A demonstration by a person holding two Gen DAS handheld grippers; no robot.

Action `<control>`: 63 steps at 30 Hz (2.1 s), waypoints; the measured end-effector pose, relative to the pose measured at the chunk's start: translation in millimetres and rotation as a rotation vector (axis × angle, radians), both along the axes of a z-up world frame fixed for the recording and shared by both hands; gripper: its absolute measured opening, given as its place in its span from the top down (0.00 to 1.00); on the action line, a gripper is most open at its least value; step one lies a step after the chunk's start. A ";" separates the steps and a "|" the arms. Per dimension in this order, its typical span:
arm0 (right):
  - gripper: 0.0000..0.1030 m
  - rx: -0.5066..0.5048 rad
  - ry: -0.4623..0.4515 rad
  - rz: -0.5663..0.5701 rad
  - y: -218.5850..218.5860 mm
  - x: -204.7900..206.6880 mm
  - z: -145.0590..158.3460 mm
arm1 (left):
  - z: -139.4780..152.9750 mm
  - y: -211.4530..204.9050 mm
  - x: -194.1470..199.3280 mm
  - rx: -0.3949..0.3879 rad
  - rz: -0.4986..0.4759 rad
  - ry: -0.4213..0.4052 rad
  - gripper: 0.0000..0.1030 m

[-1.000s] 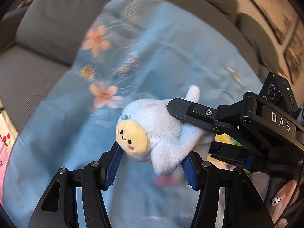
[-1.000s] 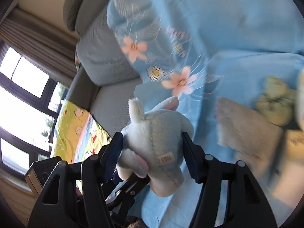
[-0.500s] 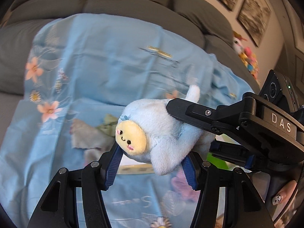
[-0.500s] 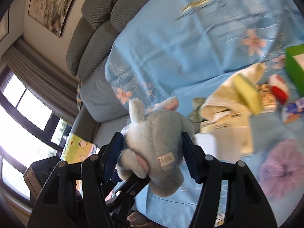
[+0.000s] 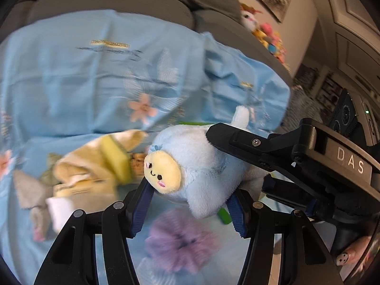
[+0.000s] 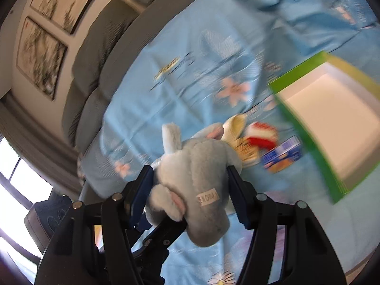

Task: Organize soft objects
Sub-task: 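Carry the bunny with the left tool and release it into the green box, then grasp the purple mesh bath puff with the left tool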

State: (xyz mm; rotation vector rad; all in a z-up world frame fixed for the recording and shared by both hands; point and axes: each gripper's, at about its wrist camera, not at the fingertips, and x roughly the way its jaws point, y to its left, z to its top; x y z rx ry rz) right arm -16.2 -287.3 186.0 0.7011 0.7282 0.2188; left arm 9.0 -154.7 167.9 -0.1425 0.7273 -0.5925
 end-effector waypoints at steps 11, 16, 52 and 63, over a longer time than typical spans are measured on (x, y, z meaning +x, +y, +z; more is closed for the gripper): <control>0.40 -0.044 0.007 -0.217 -78.5 9.4 -20.7 | -23.3 -78.9 41.5 -0.018 -0.189 0.035 0.42; 0.40 -0.095 0.026 -0.309 -100.6 9.3 -31.4 | -37.9 -108.3 55.6 -0.024 -0.251 0.080 0.42; 0.08 -0.285 0.050 -0.394 -104.6 -16.6 -31.9 | -25.9 -69.8 12.6 0.121 -0.120 0.074 0.25; 0.08 -0.322 0.119 -0.167 -42.1 -21.2 -36.0 | -52.4 16.5 -20.4 0.148 0.059 0.172 0.25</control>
